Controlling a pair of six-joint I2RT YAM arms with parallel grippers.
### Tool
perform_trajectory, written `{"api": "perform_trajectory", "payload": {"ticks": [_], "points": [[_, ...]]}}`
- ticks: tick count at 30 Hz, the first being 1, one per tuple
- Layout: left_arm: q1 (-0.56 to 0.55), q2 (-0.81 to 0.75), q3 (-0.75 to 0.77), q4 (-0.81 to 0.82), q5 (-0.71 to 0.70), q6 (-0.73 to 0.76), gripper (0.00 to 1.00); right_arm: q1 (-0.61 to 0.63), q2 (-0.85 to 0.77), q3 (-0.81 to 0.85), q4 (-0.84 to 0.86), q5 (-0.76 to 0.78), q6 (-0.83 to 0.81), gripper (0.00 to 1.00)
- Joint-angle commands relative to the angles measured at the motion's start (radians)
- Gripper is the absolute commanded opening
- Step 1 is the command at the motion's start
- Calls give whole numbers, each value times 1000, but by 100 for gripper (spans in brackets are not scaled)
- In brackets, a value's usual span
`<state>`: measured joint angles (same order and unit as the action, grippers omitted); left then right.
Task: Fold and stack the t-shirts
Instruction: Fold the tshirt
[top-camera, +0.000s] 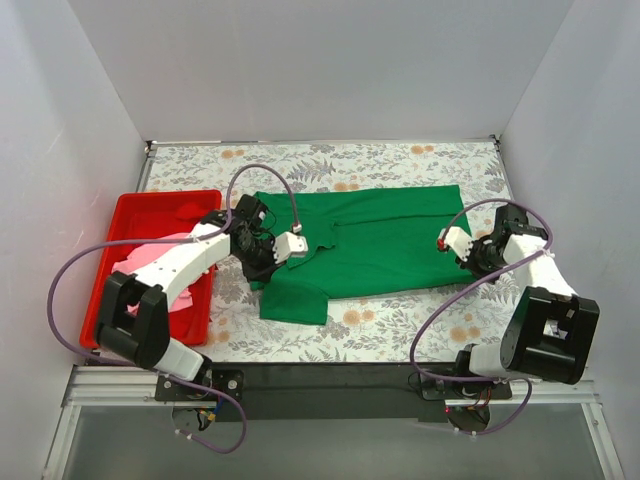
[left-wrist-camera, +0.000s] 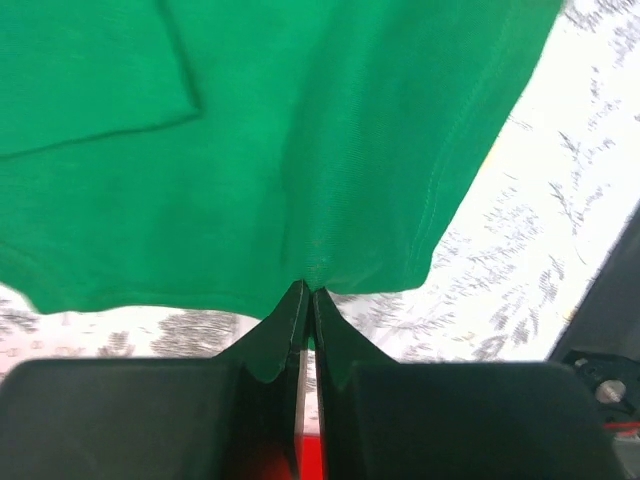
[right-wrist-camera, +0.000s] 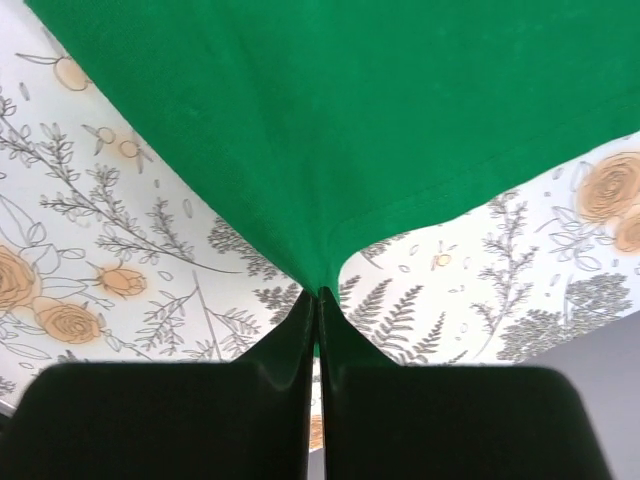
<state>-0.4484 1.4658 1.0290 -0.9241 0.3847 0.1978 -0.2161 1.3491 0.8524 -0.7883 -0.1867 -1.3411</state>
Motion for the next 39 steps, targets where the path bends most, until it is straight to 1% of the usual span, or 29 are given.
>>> {"api": "perform_trajectory", "payload": {"ticks": [1, 7, 13, 20, 25, 30, 39], "points": [[33, 45, 88, -7, 28, 6, 0, -8, 34, 74, -31, -20, -20, 1], [96, 143, 213, -24, 40, 41, 0, -11, 122, 171, -34, -23, -23, 1], [109, 212, 314, -18, 46, 35, 0, -9, 208, 281, -45, -45, -13, 1], [129, 314, 440, -47, 71, 51, 0, -9, 292, 401, -55, -54, -10, 1], [149, 370, 522, -88, 95, 84, 0, -9, 360, 482, -63, -56, -9, 1], [168, 416, 617, -185, 132, 137, 0, -3, 415, 542, -88, -51, -32, 1], [172, 412, 596, -200, 131, 164, 0, 55, 456, 626, -100, -51, -44, 1]]}}
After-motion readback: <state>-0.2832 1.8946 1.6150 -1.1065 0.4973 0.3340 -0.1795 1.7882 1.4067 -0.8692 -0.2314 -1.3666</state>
